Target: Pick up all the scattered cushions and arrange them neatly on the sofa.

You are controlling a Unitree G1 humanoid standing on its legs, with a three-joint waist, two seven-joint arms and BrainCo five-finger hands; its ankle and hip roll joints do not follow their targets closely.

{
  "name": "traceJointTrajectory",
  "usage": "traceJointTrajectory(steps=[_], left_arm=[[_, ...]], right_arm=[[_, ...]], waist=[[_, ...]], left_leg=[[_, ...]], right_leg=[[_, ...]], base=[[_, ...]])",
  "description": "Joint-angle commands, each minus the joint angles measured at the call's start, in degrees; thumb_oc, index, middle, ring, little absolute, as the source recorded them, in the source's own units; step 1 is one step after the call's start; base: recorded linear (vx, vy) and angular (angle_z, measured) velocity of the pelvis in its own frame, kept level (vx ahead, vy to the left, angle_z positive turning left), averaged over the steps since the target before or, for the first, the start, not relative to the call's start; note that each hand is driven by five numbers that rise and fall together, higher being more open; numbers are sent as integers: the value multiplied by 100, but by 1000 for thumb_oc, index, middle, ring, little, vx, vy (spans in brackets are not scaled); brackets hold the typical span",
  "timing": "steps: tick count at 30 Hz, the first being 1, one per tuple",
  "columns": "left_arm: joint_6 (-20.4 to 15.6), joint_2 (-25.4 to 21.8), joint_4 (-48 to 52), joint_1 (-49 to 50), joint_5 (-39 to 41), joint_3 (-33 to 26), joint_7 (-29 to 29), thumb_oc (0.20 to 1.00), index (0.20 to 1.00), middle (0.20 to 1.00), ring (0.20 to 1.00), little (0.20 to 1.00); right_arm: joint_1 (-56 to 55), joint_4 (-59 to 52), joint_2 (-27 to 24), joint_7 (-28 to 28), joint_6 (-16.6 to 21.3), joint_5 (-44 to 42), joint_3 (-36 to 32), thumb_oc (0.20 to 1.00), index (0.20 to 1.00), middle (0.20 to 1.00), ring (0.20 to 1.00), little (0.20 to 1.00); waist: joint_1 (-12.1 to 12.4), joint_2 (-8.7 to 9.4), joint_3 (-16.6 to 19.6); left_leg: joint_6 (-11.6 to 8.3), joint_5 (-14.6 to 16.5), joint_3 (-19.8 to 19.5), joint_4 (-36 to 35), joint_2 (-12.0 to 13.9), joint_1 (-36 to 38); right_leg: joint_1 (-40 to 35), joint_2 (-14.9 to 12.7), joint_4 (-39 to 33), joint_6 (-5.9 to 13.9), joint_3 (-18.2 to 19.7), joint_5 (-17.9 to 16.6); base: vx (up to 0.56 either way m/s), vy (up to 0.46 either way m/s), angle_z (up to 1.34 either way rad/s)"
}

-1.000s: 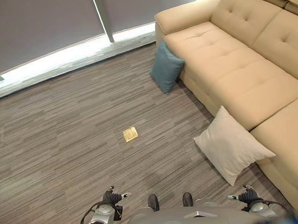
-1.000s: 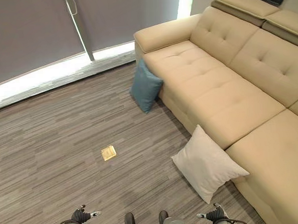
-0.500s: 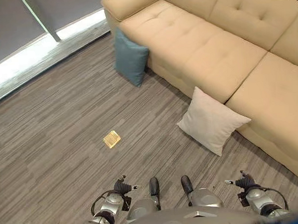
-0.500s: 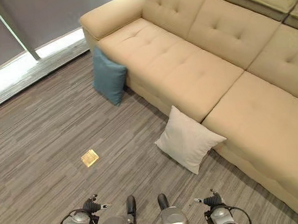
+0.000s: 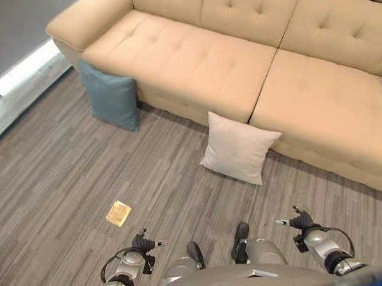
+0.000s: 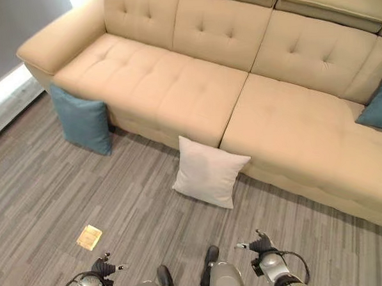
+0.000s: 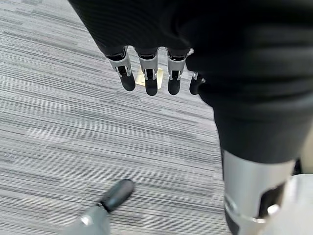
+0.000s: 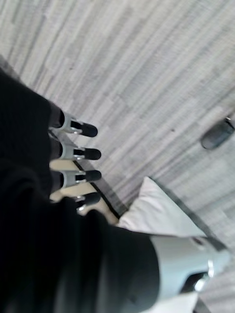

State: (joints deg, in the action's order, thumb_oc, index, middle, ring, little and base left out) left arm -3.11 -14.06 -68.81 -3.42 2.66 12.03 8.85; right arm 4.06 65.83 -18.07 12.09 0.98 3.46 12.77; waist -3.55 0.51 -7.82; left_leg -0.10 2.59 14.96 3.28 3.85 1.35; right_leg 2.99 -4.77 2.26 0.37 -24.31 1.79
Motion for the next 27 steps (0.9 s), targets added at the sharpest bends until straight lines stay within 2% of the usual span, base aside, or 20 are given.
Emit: traceJointTrajectory(steps=[1,2,3,4,5,7,12,16,18,20,21,23,27], left_arm=[[-60,38,-42,-236,-146,105,-65,1000,1000,1000,1000,1000],[-64,78,-18,-283,-104,158,-77,1000,1000,1000,1000,1000],[-57,110,41,-302,-108,244,-82,1000,1000,1000,1000,1000],[-53,116,46,-300,-113,262,-94,1000,1000,1000,1000,1000],[-31,133,-60,-299,-131,265,-87,1000,1000,1000,1000,1000],[-15,142,-150,-269,-141,226,-89,1000,1000,1000,1000,1000],[12,87,-199,-178,-269,178,-141,1000,1000,1000,1000,1000],[24,16,-207,-187,-346,192,-170,1000,1000,1000,1000,1000],[34,-136,-178,-250,-384,174,-128,1000,1000,1000,1000,1000],[32,-167,-204,-214,-375,145,-115,1000,1000,1000,1000,1000],[27,-163,-222,-181,-379,131,-126,1000,1000,1000,1000,1000],[26,-154,-251,-157,-395,120,-140,1000,1000,1000,1000,1000],[20,-66,-278,-143,-495,189,-181,1000,1000,1000,1000,1000]], right_arm=[[196,264,-19,167,52,-158,90,1000,1000,1000,1000,1000],[181,284,-25,153,39,-210,65,1000,1000,1000,1000,1000],[171,319,-51,177,41,-248,57,1000,1000,1000,1000,1000],[173,325,-51,178,43,-246,58,1000,1000,1000,1000,1000],[197,338,-60,174,43,-227,90,1000,1000,1000,1000,1000],[188,352,-57,157,58,-230,86,1000,1000,1000,1000,1000],[168,348,-13,96,41,-145,98,1000,1000,1000,1000,1000],[192,321,13,49,25,-123,115,1000,1000,1000,1000,1000],[328,192,38,42,13,-84,204,1000,1000,1000,1000,1000],[348,157,23,42,17,-55,260,1000,1000,1000,1000,1000],[353,131,3,46,26,-24,298,1000,1000,1000,1000,1000],[339,122,-4,45,23,3,320,1000,1000,1000,1000,1000],[236,207,-34,69,31,-15,275,1000,1000,1000,1000,1000]], waist=[[-52,319,-82],[-59,340,-85],[-26,372,-112],[-24,374,-88],[59,358,-89],[74,332,-75],[82,305,23],[112,307,48],[59,227,-97],[55,233,-72],[75,237,-51],[105,242,-43],[73,253,16]], left_leg=[[-324,493,-330,1028,-189,-357],[-362,400,-547,1197,-245,-548],[-309,545,-719,1088,-309,-779],[-296,505,-769,950,-338,-821],[-309,238,-1070,485,-422,-1018],[-300,191,-1152,365,-398,-949],[-180,233,-945,186,-378,-730],[-74,291,-835,94,-425,-609],[105,380,-759,98,-431,-503],[137,422,-707,-16,-503,-304],[139,454,-664,-125,-547,-182],[135,506,-637,-140,-569,-98],[16,595,-602,-20,-549,-18]], right_leg=[[-142,69,-304,408,802,108],[-206,94,-394,358,878,135],[-295,91,-452,388,965,161],[-293,94,-470,402,990,156],[-392,186,-527,459,1194,183],[-406,248,-494,454,1317,237],[-482,176,-431,556,1510,256],[-369,80,-101,619,1652,284],[367,80,1012,793,1785,257],[582,180,845,722,1641,174],[623,176,559,666,1345,64],[586,120,302,638,1012,11],[280,148,-7,577,939,39]], base=[[94,-115,1],[123,-21,-16],[159,-13,-35],[243,54,-41],[199,59,-41],[148,68,-58],[129,125,-58],[78,134,-26],[80,216,-25],[150,79,-53],[152,-25,-30],[139,-65,-16],[126,-113,2]])
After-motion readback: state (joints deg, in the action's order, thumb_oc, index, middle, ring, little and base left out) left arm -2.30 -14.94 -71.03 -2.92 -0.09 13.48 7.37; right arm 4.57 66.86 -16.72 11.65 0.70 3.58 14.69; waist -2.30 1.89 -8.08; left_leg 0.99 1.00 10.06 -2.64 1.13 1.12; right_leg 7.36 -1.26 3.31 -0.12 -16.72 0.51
